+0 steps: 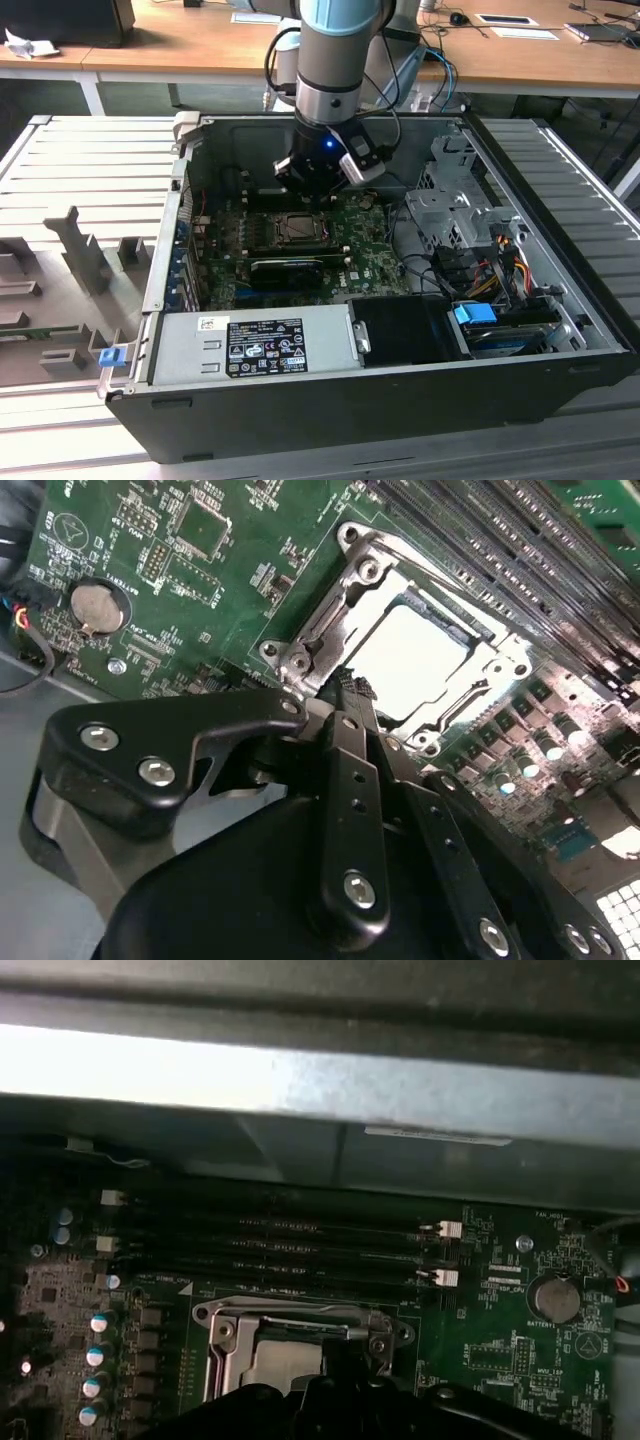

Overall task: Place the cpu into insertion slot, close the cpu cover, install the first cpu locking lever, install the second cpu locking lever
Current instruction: 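Install the second cpu locking lever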

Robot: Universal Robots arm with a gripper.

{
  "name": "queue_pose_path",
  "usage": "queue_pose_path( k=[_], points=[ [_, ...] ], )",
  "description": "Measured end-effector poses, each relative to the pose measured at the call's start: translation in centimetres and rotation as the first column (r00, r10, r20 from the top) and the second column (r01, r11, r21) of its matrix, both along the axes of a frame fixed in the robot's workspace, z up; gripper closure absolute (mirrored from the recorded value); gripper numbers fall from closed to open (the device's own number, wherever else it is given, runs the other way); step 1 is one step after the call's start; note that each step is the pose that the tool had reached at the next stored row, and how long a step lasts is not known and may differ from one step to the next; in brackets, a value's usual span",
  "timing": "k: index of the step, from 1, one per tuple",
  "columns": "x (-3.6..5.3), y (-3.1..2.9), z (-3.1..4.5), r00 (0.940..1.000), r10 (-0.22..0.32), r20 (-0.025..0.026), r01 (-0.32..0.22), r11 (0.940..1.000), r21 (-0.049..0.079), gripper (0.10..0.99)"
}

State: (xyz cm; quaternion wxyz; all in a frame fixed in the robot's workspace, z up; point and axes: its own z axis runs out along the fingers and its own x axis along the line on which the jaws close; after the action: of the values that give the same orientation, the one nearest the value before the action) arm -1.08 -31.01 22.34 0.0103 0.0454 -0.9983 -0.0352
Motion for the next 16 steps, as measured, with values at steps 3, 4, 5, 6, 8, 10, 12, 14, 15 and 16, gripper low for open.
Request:
queue_pose_path(
  k=[3, 4, 5, 6, 8, 10, 12, 14, 15, 16],
  points=[
    [0.0, -0.02, 1.68, 1.0, 0.0, 0.0, 0.0, 1.0, 0.0, 0.98],
    [0.0, -0.05, 1.78, 1.0, 0.0, 0.0001, 0.0, 1.0, 0.0, 0.98],
    [-0.06, -0.55, 1.8, 1.0, 0.0, 0.0, 0.0, 1.0, 0.0, 0.98],
    [-0.08, -1.48, 1.79, 1.0, 0.0, 0.0001, 0.0, 1.0, 0.0, 0.98],
    [-0.09, -3.72, 1.69, 1.0, 0.0, -0.0003, 0.0, 1.0, 0.001, 0.98],
    [-0.09, -5.04, 1.14, 1.0, 0.001, -0.0026, -0.001, 1.0, 0.004, 0.98],
    [-0.34, -5.72, 0.82, 1.0, 0.004, -0.0026, -0.004, 1.0, 0.009, 0.98],
    [-1.2, -5.78, 0.75, 1.0, 0.009, -0.0026, -0.008, 0.9999, 0.013, 0.98],
    [-1.72, -5.8, 0.71, 0.9999, 0.011, -0.0026, -0.011, 0.9998, 0.015, 0.98],
    [-2.02, -5.81, 0.69, 0.9999, 0.012, -0.0026, -0.012, 0.9998, 0.016, 0.98]
  ],
)
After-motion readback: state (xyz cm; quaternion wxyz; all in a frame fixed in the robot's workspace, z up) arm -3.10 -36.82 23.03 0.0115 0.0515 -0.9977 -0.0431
